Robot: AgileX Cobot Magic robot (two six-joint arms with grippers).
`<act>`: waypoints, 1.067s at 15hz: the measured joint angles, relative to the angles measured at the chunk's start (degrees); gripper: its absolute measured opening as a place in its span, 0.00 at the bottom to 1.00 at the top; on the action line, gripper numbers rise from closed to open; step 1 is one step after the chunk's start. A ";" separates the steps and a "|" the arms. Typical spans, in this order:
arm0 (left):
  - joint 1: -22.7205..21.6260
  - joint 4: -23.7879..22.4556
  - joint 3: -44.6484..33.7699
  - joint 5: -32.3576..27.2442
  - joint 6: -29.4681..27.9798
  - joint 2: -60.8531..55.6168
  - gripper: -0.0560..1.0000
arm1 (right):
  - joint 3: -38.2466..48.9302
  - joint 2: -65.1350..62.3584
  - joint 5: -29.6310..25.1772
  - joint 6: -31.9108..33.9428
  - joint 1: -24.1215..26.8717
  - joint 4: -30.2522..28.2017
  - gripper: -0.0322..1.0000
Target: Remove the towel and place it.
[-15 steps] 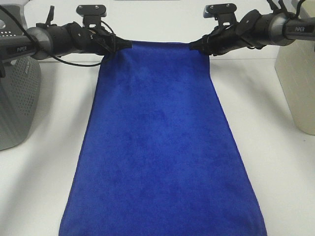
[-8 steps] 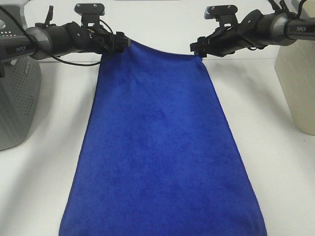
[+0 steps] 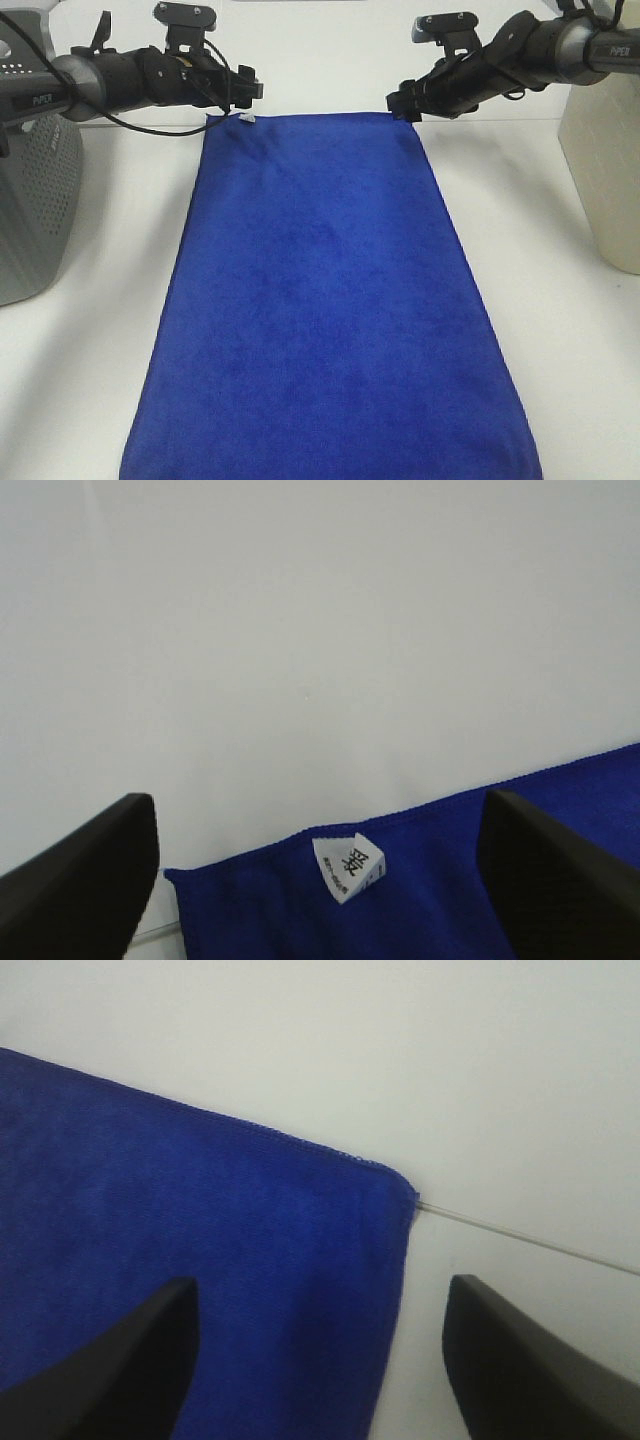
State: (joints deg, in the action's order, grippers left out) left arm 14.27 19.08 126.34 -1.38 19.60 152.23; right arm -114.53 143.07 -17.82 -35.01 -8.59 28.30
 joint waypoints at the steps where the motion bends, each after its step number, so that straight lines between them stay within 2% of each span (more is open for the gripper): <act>1: 0.00 0.00 0.00 -0.69 0.00 -0.63 0.81 | 0.00 -1.32 -2.52 0.00 0.00 0.00 0.69; 3: 0.00 0.00 0.06 -13.87 0.00 -5.84 0.81 | 0.00 -7.22 -12.72 4.18 0.00 -0.34 0.71; 5: 0.00 -0.06 0.06 -29.68 -1.55 -11.46 0.81 | 0.00 -12.61 -22.57 11.57 0.00 -3.04 0.78; 7: 0.00 -1.09 0.17 -44.52 -6.30 -17.53 0.81 | 0.00 -19.25 -32.72 20.11 0.00 -7.05 0.81; 8: 0.00 -1.83 0.17 -48.13 -7.62 -19.14 0.81 | 0.00 -21.14 -35.29 22.06 0.00 -8.02 0.81; 9: 0.00 -3.21 0.17 -54.77 -11.29 -21.89 0.81 | 0.00 -24.41 -40.39 24.12 0.00 -10.43 0.82; 11: 0.00 -8.65 0.29 -64.69 -17.30 -27.56 0.81 | -0.17 -31.34 -47.90 28.65 0.00 -14.15 0.82; 12: -0.11 -11.86 0.29 -67.15 -19.60 -29.91 0.81 | -0.17 -34.43 -50.25 31.11 0.00 -15.93 0.82; 14: -0.80 -18.11 0.29 -67.84 -22.86 -34.15 0.81 | -0.17 -39.82 -51.57 35.01 0.00 -21.26 0.82; 16: -2.98 -20.86 0.29 -67.95 -24.18 -37.53 0.81 | -0.17 -43.26 -51.85 37.99 0.00 -27.33 0.81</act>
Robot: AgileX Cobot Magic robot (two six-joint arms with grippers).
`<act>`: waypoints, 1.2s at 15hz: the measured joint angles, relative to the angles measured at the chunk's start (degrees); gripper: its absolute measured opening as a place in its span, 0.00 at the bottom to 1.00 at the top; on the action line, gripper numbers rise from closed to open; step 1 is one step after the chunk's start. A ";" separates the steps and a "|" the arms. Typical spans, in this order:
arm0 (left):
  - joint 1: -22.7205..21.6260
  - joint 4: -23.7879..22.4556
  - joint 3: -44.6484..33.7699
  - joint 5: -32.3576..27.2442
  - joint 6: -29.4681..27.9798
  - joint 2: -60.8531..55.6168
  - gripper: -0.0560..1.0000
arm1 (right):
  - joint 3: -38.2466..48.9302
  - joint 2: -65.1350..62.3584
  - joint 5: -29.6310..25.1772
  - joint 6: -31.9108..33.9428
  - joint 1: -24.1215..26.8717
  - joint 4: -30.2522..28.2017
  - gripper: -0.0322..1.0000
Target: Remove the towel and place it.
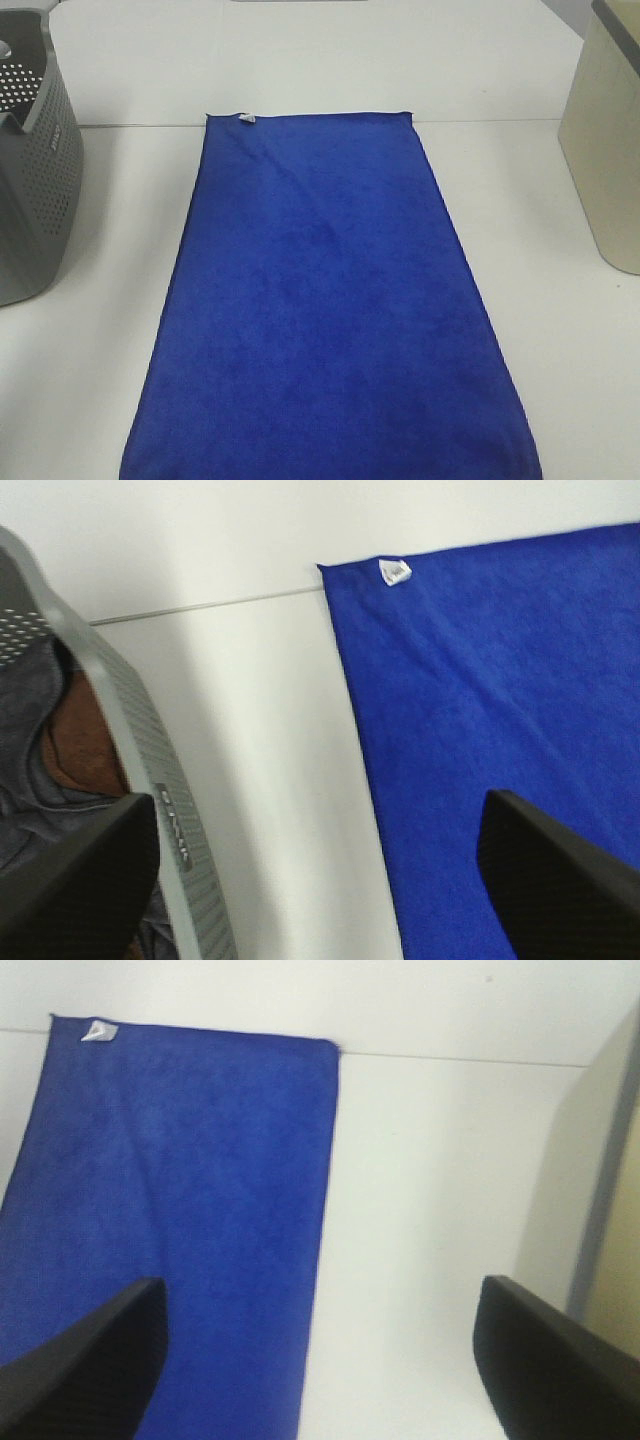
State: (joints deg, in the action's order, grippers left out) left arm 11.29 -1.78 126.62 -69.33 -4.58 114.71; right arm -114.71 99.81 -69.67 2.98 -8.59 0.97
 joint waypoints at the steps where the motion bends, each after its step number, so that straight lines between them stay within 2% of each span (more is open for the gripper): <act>1: -1.89 0.00 -0.23 0.00 -0.52 -1.32 0.81 | 0.00 -1.26 0.00 1.03 0.17 -2.52 0.81; 3: -6.30 0.17 -1.72 -0.34 -0.57 -3.78 0.81 | 0.00 -3.04 -0.06 2.01 1.09 -3.90 0.78; 5: -7.62 0.52 -2.06 -0.57 0.06 -4.81 0.81 | 1.55 -4.76 -0.11 2.06 1.20 -2.46 0.76; 7: -7.62 1.78 -2.81 -0.57 0.11 -6.47 0.81 | 6.93 -8.19 -0.06 2.06 1.20 -0.23 0.76; 8: -7.62 1.78 -4.81 -0.52 0.11 -8.48 0.81 | 13.69 -13.18 -0.06 2.06 1.20 0.23 0.76; 10: -7.62 1.78 -14.55 -0.52 -0.40 -15.99 0.81 | 21.72 -20.34 -0.11 2.06 1.20 0.40 0.76; 14: -7.62 -0.74 -39.02 -0.69 -1.15 -34.55 0.81 | 39.13 -41.71 -0.17 2.06 1.20 0.11 0.76; 18: -7.62 -5.56 -59.93 -0.52 -1.26 -52.08 0.81 | 52.14 -61.65 -0.17 2.06 1.20 -0.06 0.76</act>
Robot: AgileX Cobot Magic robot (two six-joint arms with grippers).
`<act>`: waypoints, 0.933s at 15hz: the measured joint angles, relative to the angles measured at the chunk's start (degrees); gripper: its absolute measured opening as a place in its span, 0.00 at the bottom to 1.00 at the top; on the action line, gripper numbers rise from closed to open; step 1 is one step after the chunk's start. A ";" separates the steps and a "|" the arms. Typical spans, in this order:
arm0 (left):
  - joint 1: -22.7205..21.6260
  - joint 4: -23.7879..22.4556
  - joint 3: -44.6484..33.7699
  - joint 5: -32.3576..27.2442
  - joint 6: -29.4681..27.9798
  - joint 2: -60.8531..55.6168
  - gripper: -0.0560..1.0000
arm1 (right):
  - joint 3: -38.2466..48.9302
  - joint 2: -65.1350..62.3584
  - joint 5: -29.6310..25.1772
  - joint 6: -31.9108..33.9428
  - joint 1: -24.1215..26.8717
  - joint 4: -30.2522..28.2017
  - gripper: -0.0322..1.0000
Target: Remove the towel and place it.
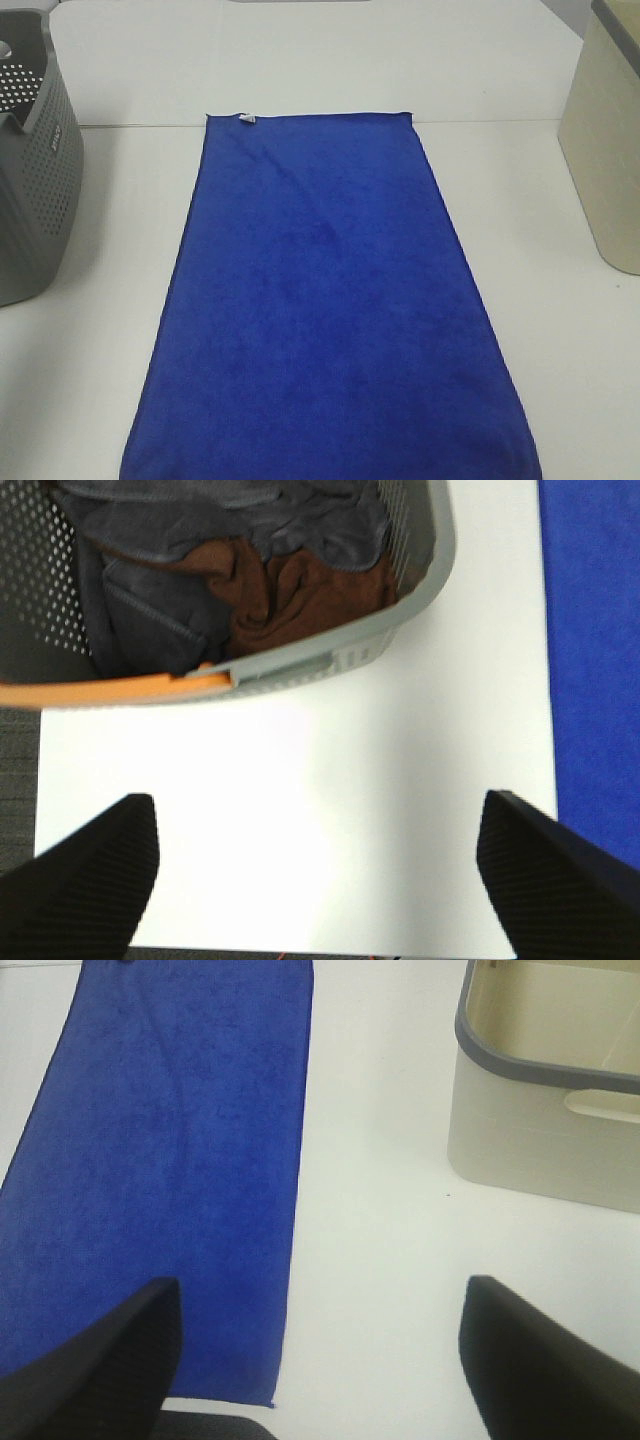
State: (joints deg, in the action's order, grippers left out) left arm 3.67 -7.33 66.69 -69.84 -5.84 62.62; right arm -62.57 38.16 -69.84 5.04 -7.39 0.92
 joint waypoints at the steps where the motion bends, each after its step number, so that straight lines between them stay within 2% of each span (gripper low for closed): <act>1: 0.00 -1.66 -4.01 0.40 -0.74 -4.07 0.81 | 3.21 -4.70 0.00 0.00 0.00 -0.29 0.76; 3: 0.00 -3.67 -11.29 3.38 -2.18 -12.26 0.81 | 9.17 -11.75 0.00 0.00 0.00 -0.92 0.76; 7: 0.00 -3.78 -23.26 9.51 -2.46 -30.60 0.81 | 18.22 -21.94 0.00 -1.03 0.00 -0.92 0.76; 14: 0.00 -3.84 -37.13 10.83 -1.78 -55.86 0.81 | 29.51 -37.41 0.57 -3.27 0.00 -0.92 0.76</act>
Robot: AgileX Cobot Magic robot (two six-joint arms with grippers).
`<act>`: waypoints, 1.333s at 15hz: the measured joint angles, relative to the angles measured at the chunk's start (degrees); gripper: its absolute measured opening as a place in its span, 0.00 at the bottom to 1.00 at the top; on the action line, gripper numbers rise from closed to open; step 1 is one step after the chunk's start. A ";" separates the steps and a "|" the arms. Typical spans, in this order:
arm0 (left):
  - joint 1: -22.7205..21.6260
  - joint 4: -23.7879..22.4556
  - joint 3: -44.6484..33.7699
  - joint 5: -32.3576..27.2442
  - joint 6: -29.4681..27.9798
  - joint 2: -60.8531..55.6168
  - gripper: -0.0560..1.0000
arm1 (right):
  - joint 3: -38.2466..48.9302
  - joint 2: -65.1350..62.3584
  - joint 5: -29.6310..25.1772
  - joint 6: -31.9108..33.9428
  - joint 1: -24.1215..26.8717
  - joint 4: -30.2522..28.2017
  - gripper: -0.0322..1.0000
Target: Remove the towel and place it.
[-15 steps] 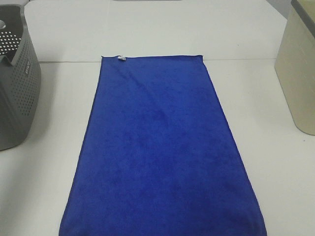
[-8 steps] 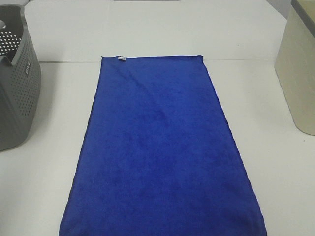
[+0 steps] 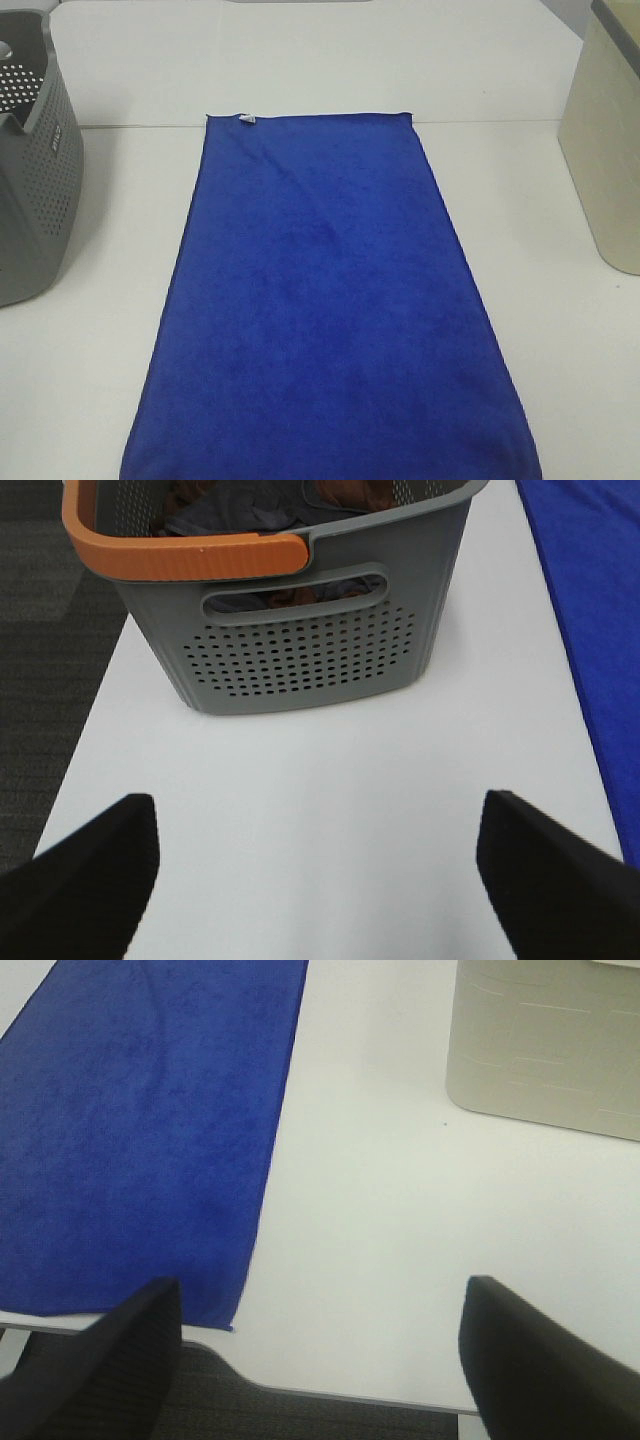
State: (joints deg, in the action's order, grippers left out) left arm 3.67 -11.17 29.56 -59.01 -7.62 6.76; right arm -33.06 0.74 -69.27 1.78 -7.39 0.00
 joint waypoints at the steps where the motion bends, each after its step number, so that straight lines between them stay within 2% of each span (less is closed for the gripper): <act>1: 0.00 0.40 -0.23 0.00 0.80 -5.10 0.81 | 1.55 -1.03 0.17 -1.78 0.00 0.00 0.76; 5: 0.00 3.78 -0.29 -0.34 3.09 -7.05 0.81 | 1.89 -1.03 3.04 -3.55 0.00 0.29 0.76; 8: 0.00 5.39 -0.46 -0.40 4.93 -7.05 0.81 | 4.07 -1.03 7.45 -4.01 0.00 0.86 0.76; 14: 0.00 5.90 -0.46 -0.40 4.93 -7.05 0.81 | 4.30 -1.03 8.14 -4.01 0.00 0.97 0.76; 17: -2.64 6.59 -0.46 -0.40 4.93 -7.05 0.81 | 4.30 -1.03 8.14 -4.01 0.00 0.97 0.76; 20: -4.47 10.60 -0.46 -0.40 5.10 -7.05 0.81 | 4.30 -1.03 8.14 -4.01 0.00 0.97 0.76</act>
State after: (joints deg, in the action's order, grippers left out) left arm -0.80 -0.57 29.11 -59.42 -2.52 -0.29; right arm -28.76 -0.29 -61.13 -2.23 -7.39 0.97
